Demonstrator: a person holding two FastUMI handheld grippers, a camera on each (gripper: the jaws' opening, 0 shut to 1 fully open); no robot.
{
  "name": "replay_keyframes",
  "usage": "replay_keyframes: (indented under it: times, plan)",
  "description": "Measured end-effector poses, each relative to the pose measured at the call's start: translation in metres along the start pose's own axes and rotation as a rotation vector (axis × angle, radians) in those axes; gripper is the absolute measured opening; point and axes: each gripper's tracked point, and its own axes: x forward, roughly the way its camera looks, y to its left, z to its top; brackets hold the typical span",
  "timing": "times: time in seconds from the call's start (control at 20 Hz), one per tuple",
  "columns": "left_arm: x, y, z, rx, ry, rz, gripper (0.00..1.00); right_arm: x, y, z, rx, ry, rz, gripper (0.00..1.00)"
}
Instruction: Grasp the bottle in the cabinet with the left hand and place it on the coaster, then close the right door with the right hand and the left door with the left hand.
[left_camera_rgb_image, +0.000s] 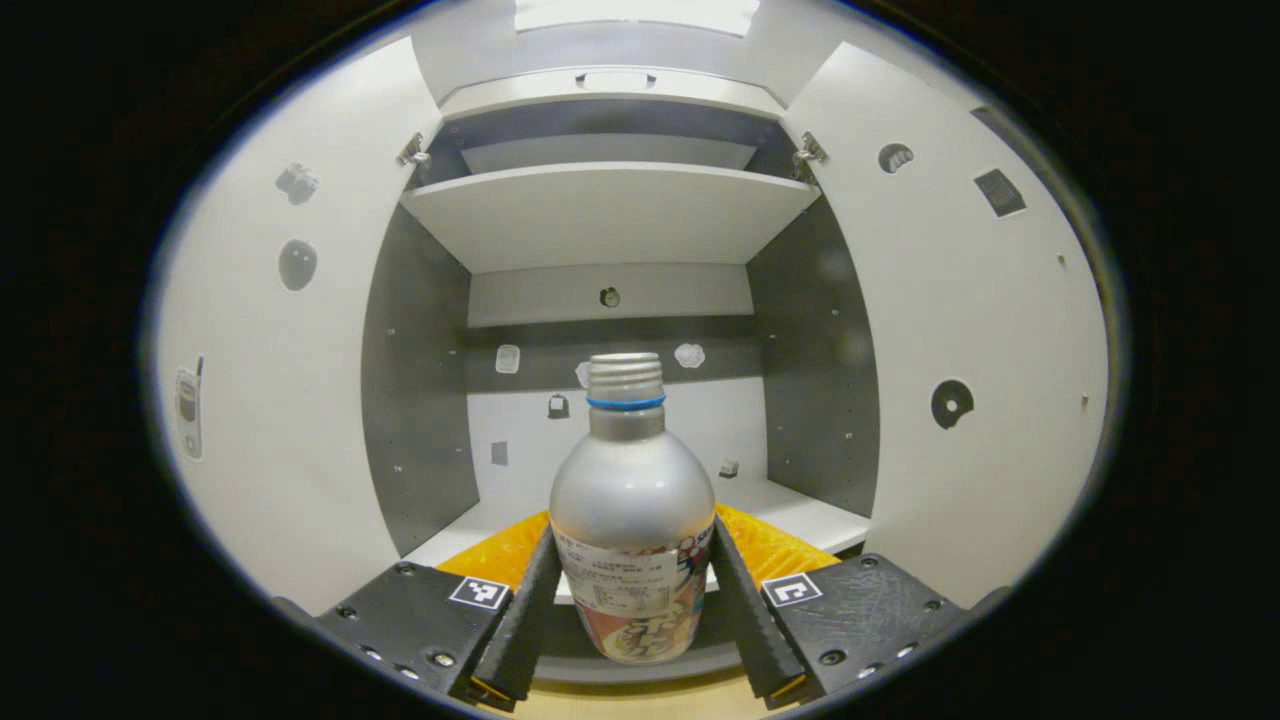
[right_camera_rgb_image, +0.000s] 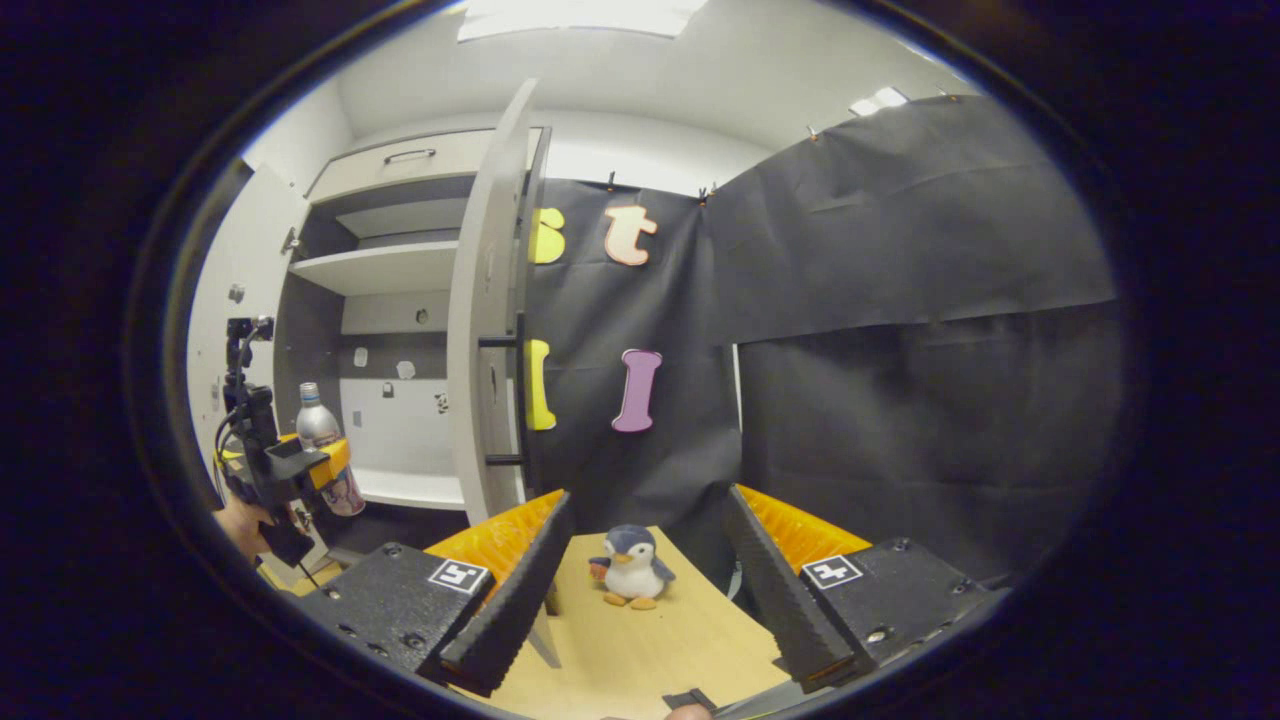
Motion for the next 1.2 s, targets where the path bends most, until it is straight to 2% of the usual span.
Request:
replay_keyframes:
  times: [0.15,0.2,0.35,0.4,0.5,0.65,0.7,0.75,0.8,0.95,1.0,1.05,1.1,1.15,1.2]
  plan:
    - [-0.020,-0.004,-0.013,-0.009,-0.003,-0.007,0.80,0.004,0.013,-0.005,-0.013,0.012,0.036,0.99]
    - [-0.024,-0.006,-0.017,-0.015,0.004,-0.014,0.77,0.005,0.018,-0.007,-0.017,0.018,0.050,0.99]
    - [-0.043,-0.010,-0.033,0.006,0.020,-0.020,0.77,0.007,0.028,-0.014,-0.026,0.033,0.080,0.99]
    - [-0.050,-0.011,-0.039,0.011,0.026,-0.018,0.77,0.007,0.031,-0.016,-0.025,0.040,0.089,0.96]
    - [-0.059,-0.013,-0.051,0.017,0.047,-0.017,0.77,0.009,0.037,-0.019,-0.025,0.051,0.105,0.99]
    - [-0.072,-0.015,-0.067,0.021,0.077,-0.015,0.77,0.010,0.043,-0.023,-0.032,0.065,0.123,0.99]
    - [-0.075,-0.016,-0.072,0.022,0.088,-0.012,0.81,0.011,0.045,-0.025,-0.036,0.070,0.124,0.99]
    - [-0.079,-0.017,-0.077,0.021,0.098,-0.011,0.77,0.012,0.047,-0.027,-0.035,0.075,0.130,0.99]
    - [-0.082,-0.017,-0.082,0.021,0.107,-0.011,0.81,0.012,0.049,-0.027,-0.035,0.080,0.132,0.99]
    - [-0.091,-0.016,-0.098,0.031,0.127,-0.010,0.81,0.014,0.048,-0.032,-0.039,0.094,0.131,0.96]
    - [-0.094,-0.015,-0.107,0.029,0.150,-0.008,0.77,0.014,0.048,-0.034,-0.042,0.098,0.128,0.99]
    - [-0.100,-0.015,-0.120,0.022,0.179,-0.006,0.77,0.015,0.046,-0.035,-0.043,0.101,0.120,0.96]
    - [-0.104,-0.016,-0.129,0.012,0.201,-0.008,0.81,0.014,0.045,-0.036,-0.042,0.104,0.117,0.99]
    - [-0.109,-0.018,-0.137,0.012,0.220,-0.008,0.77,0.014,0.045,-0.038,-0.043,0.108,0.114,0.96]
    - [-0.113,-0.020,-0.144,0.016,0.234,-0.012,0.77,0.014,0.045,-0.040,-0.044,0.113,0.114,0.99]
